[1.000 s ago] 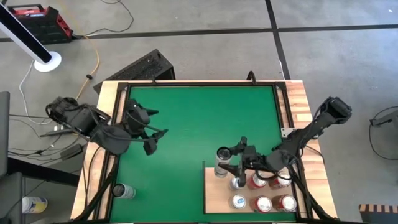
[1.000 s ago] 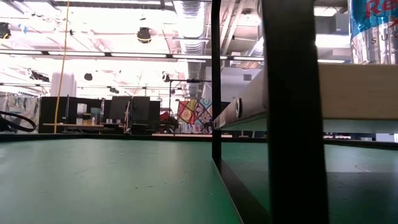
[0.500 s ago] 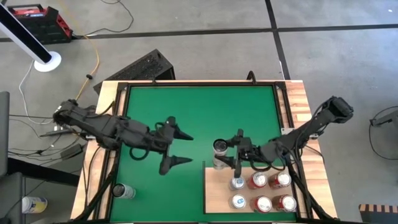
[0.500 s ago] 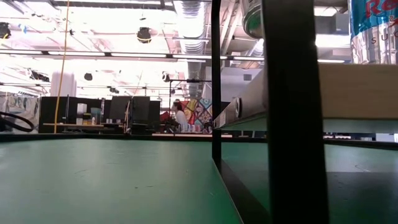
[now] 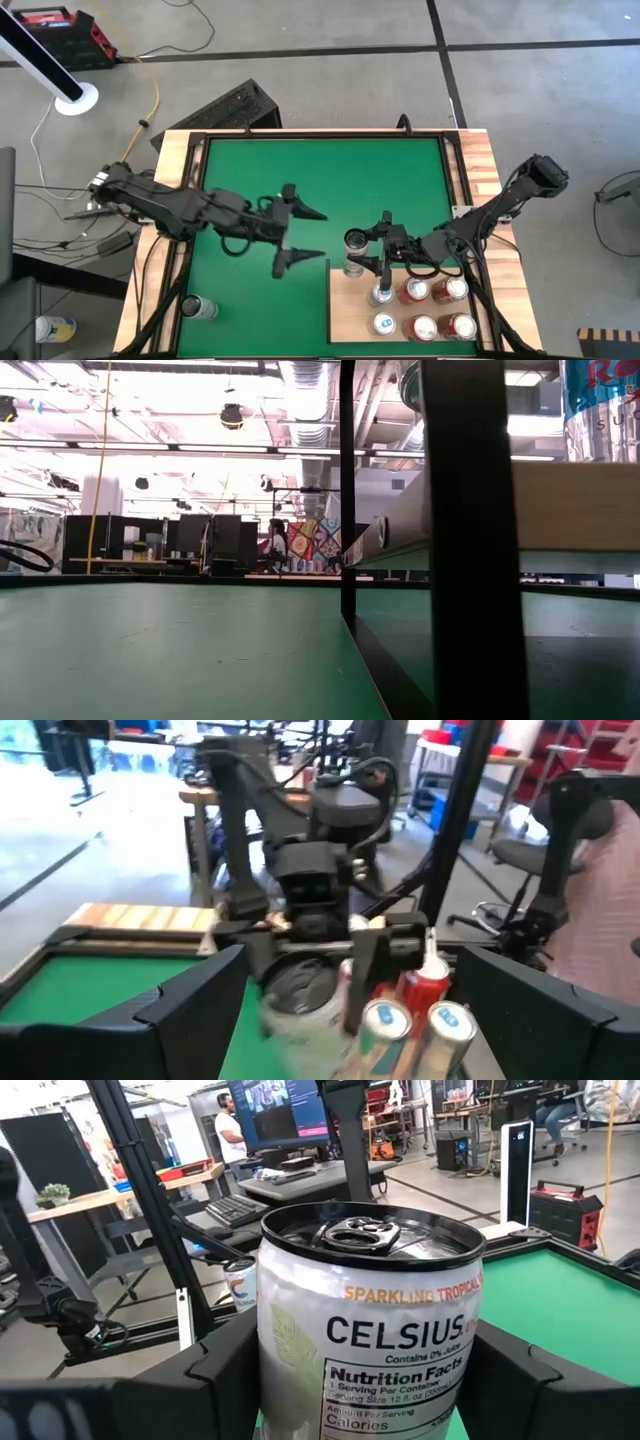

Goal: Place canned beverage on shelf
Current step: Put the top white yellow soda can on the shelf

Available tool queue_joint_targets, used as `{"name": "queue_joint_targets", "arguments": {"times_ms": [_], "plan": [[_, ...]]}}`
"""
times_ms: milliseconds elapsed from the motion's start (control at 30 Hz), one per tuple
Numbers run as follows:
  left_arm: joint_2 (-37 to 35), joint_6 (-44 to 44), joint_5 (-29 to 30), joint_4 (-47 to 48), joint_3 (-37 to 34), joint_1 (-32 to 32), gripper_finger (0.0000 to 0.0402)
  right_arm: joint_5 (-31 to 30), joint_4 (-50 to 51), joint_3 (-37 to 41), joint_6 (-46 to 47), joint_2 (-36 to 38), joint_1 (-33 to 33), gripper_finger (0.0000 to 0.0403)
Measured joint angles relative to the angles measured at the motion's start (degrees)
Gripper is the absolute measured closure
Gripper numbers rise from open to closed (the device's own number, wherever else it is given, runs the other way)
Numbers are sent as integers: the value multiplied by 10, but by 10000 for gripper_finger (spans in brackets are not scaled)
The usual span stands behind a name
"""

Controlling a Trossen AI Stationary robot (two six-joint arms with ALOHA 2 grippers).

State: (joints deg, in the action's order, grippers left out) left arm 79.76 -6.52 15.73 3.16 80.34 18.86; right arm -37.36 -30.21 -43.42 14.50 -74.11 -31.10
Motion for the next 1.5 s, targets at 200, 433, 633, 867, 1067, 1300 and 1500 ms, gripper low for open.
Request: {"name": "queue_joint_targets", "arguments": {"times_ms": [200, 433, 633, 867, 1067, 1300, 1500], "plan": [[64, -3, -24, -55, 0, -13, 58, 0, 22, 0, 1, 0, 1, 125], [96, -24, -20, -66, 0, -35, 58, 0, 21, 0, 0, 0, 0, 125], [113, -57, -46, -74, 0, -60, 58, 0, 23, 0, 0, 0, 0, 125], [130, -77, -70, -62, -1, -67, 58, 0, 24, 0, 0, 0, 0, 125], [138, -78, -84, -69, 1, -67, 58, 0, 23, -1, 0, 0, 0, 125], [141, -83, -79, -71, 0, -67, 58, 1, 19, -1, 0, 0, 0, 125], [141, -83, -91, -76, 0, -69, 58, 1, 18, -1, -1, 0, 0, 125]]}}
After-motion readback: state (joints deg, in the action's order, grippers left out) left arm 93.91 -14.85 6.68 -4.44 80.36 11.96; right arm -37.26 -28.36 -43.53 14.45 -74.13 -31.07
